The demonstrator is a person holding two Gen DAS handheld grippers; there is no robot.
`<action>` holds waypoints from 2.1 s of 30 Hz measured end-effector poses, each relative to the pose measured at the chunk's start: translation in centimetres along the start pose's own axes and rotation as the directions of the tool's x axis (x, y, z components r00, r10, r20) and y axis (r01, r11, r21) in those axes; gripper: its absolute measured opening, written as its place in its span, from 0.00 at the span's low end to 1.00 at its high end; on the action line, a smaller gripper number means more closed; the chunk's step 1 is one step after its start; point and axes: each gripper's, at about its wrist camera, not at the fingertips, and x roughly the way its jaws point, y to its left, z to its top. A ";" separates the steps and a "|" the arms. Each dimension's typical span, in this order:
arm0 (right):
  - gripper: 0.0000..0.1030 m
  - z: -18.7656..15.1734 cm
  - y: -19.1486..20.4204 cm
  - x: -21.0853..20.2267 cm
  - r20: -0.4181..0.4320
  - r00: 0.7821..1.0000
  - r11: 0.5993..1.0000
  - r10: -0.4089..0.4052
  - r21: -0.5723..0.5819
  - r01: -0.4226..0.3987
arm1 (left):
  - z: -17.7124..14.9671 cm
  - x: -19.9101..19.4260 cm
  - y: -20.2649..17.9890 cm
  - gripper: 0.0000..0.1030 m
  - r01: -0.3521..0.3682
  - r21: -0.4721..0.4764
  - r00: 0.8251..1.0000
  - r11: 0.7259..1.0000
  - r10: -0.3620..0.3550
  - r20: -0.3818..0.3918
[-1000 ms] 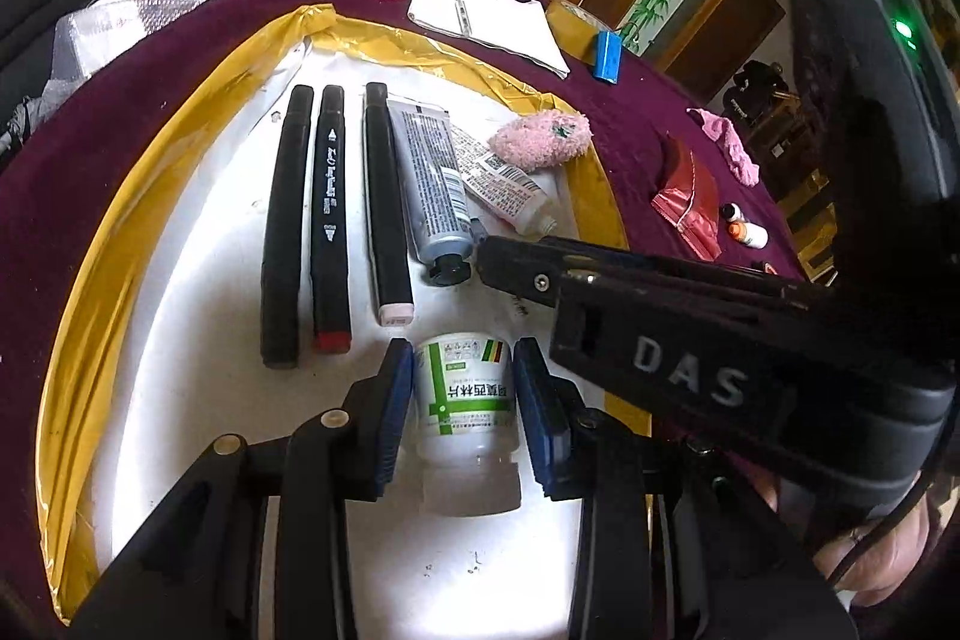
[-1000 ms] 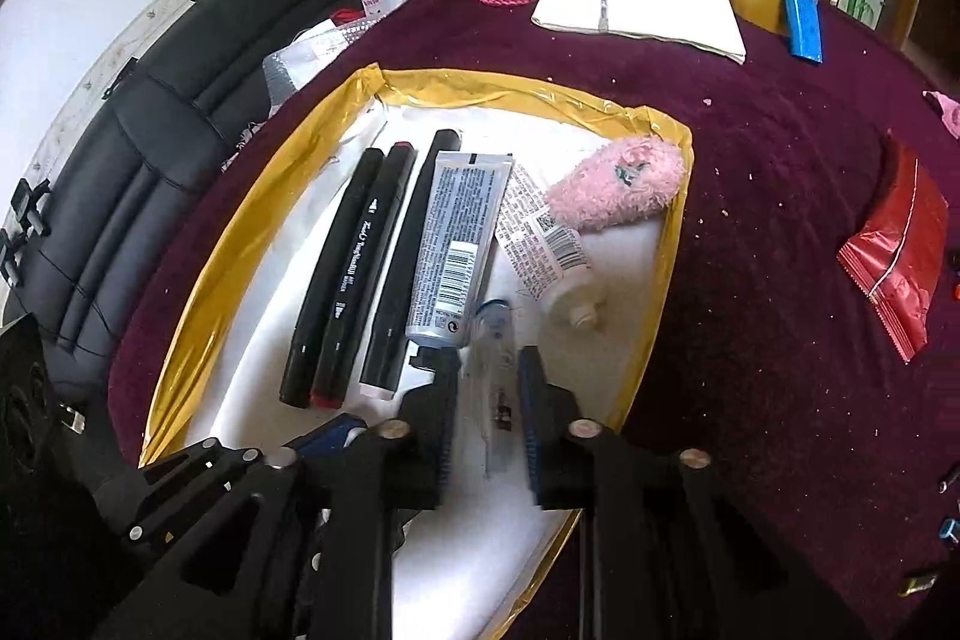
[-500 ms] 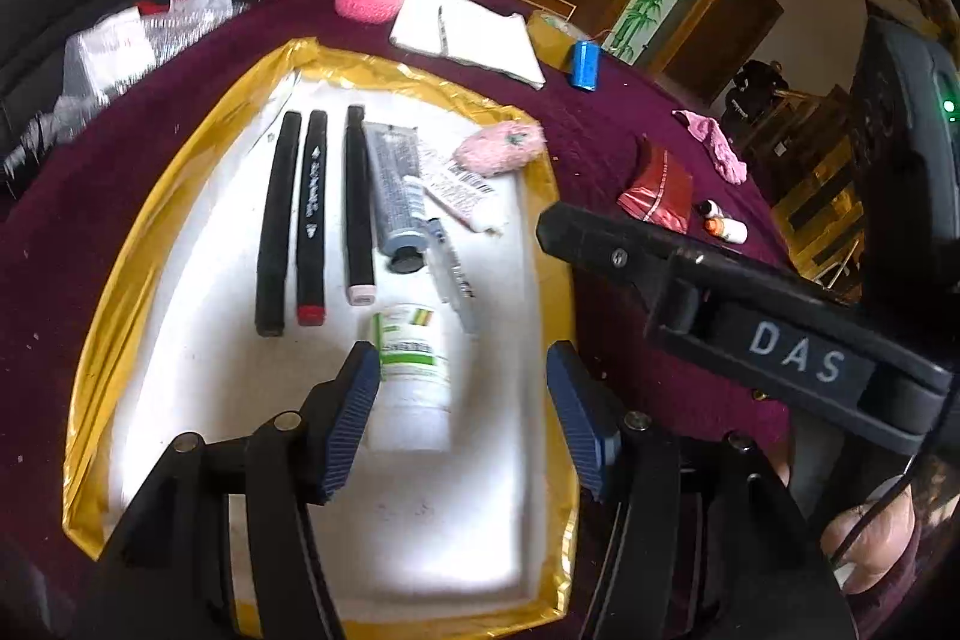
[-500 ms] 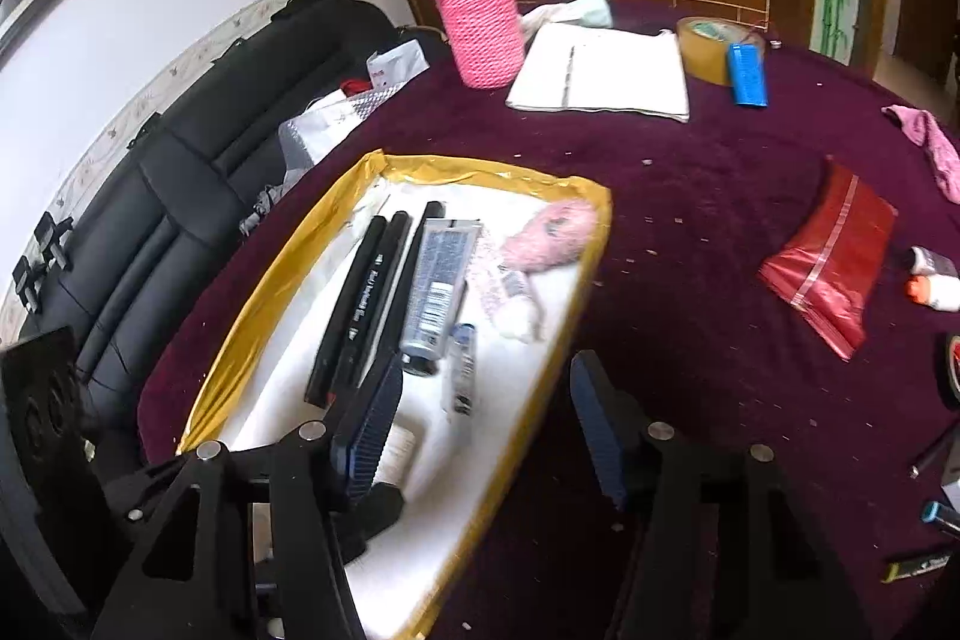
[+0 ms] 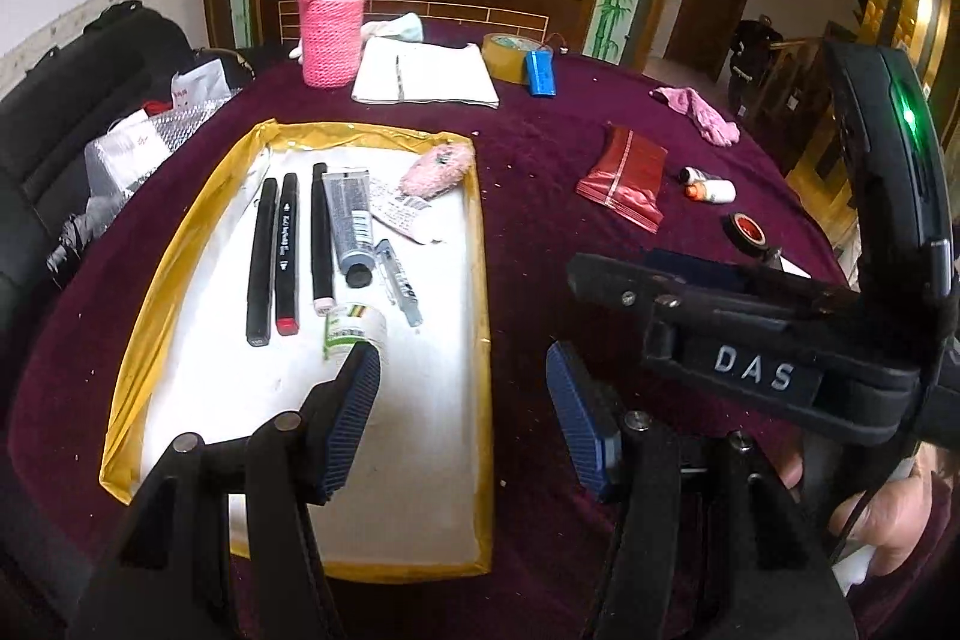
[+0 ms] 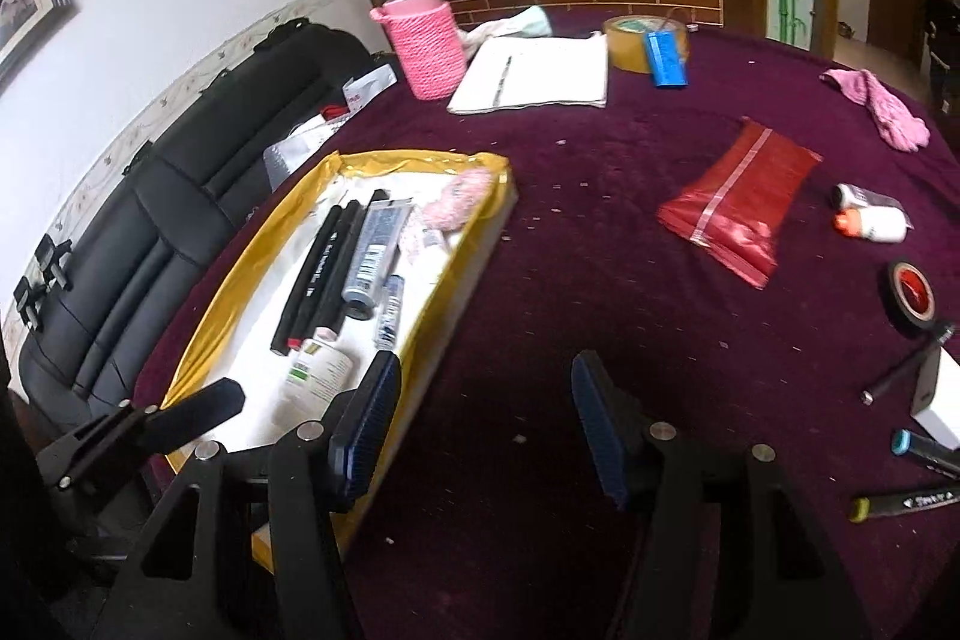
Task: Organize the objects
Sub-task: 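Move both tools back to the pile and grasp the white square box with the right tool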
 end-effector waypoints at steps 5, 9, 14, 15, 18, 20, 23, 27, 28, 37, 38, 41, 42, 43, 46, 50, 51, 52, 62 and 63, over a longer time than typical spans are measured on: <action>0.54 -0.6 -3.2 -1.5 0.023 0.999 0.998 -0.029 0.048 0.028 | -0.4 -0.4 -2.0 0.55 -0.021 0.052 1.000 0.998 0.020 0.005; 0.54 -1.0 -7.0 -3.1 0.047 0.996 0.991 -0.072 0.117 0.066 | -0.5 -0.3 -3.6 0.55 -0.035 0.093 0.999 0.995 0.035 0.006; 0.55 -1.1 -11.8 -5.2 0.073 0.990 0.974 -0.121 0.202 0.104 | -0.7 0.4 -5.4 0.55 -0.051 0.145 0.999 0.988 0.053 -0.013; 0.55 -1.2 -12.8 -5.5 0.078 0.989 0.970 -0.128 0.220 0.108 | -0.7 0.6 -5.9 0.55 -0.057 0.159 0.998 0.986 0.060 -0.017; 0.56 -1.3 -15.8 -6.6 0.092 0.984 0.953 -0.155 0.276 0.124 | -0.9 1.0 -7.0 0.55 -0.066 0.194 0.997 0.979 0.072 -0.025; 0.56 -1.4 -17.4 -7.2 0.098 0.981 0.943 -0.170 0.306 0.133 | -1.0 1.3 -7.6 0.55 -0.071 0.214 0.996 0.974 0.079 -0.030; 0.56 -1.2 -20.0 -8.1 0.112 0.974 0.923 -0.199 0.356 0.148 | -1.1 1.9 -8.5 0.55 -0.075 0.242 0.995 0.967 0.088 -0.044; 0.57 -1.0 -23.3 -9.0 0.132 0.963 0.895 -0.234 0.417 0.160 | -1.4 2.7 -9.5 0.55 -0.077 0.266 0.993 0.961 0.098 -0.067; 0.57 -1.0 -24.2 -9.0 0.136 0.961 0.887 -0.242 0.432 0.162 | -1.4 2.9 -9.6 0.55 -0.078 0.269 0.992 0.960 0.101 -0.072; 0.57 -2.8 -29.9 -8.5 0.156 0.961 0.832 -0.229 0.544 0.110 | -1.5 4.9 -10.6 0.55 -0.045 0.267 0.986 0.963 0.085 -0.141; 0.57 -3.0 -30.1 -8.3 0.153 0.963 0.828 -0.222 0.551 0.104 | -1.5 5.0 -10.7 0.55 -0.041 0.267 0.986 0.963 0.083 -0.148; 0.57 -3.6 -31.0 -7.7 0.138 0.972 0.818 -0.191 0.570 0.080 | -1.6 5.5 -11.3 0.55 -0.032 0.272 0.984 0.962 0.078 -0.159; 0.57 -3.7 -31.1 -7.4 0.135 0.975 0.816 -0.175 0.574 0.066 | -1.7 5.6 -11.5 0.55 -0.027 0.275 0.984 0.961 0.074 -0.162; 0.57 -3.8 -31.2 -7.1 0.132 0.979 0.814 -0.157 0.578 0.052 | -1.8 5.6 -11.6 0.55 -0.024 0.277 0.984 0.961 0.072 -0.163; 0.57 -3.9 -30.9 -6.5 0.133 0.982 0.818 -0.132 0.574 0.032 | -2.0 5.7 -11.9 0.55 -0.017 0.283 0.984 0.959 0.066 -0.166; 0.63 -3.6 -29.6 -5.8 0.143 0.985 0.846 -0.093 0.533 0.002 | -2.2 5.9 -12.2 0.55 -0.010 0.290 0.983 0.957 0.062 -0.171; 0.63 -3.4 -28.9 -5.6 0.142 0.984 0.861 -0.104 0.508 0.018 | -2.2 5.9 -12.1 0.55 -0.008 0.289 0.983 0.957 0.060 -0.171; 0.63 -3.2 -28.3 -5.4 0.140 0.984 0.873 -0.105 0.486 0.024 | -2.2 5.9 -12.2 0.55 -0.007 0.287 0.984 0.958 0.059 -0.171; 0.63 -2.1 -18.1 -1.9 0.060 0.986 0.978 0.158 0.125 -0.164 | -2.4 5.5 -12.5 0.55 -0.005 0.294 0.986 0.956 0.053 -0.155; 0.63 -2.2 -17.3 -1.5 0.036 0.975 0.969 0.221 0.105 -0.224 | -2.5 5.5 -12.5 0.55 -0.006 0.294 0.986 0.956 0.054 -0.156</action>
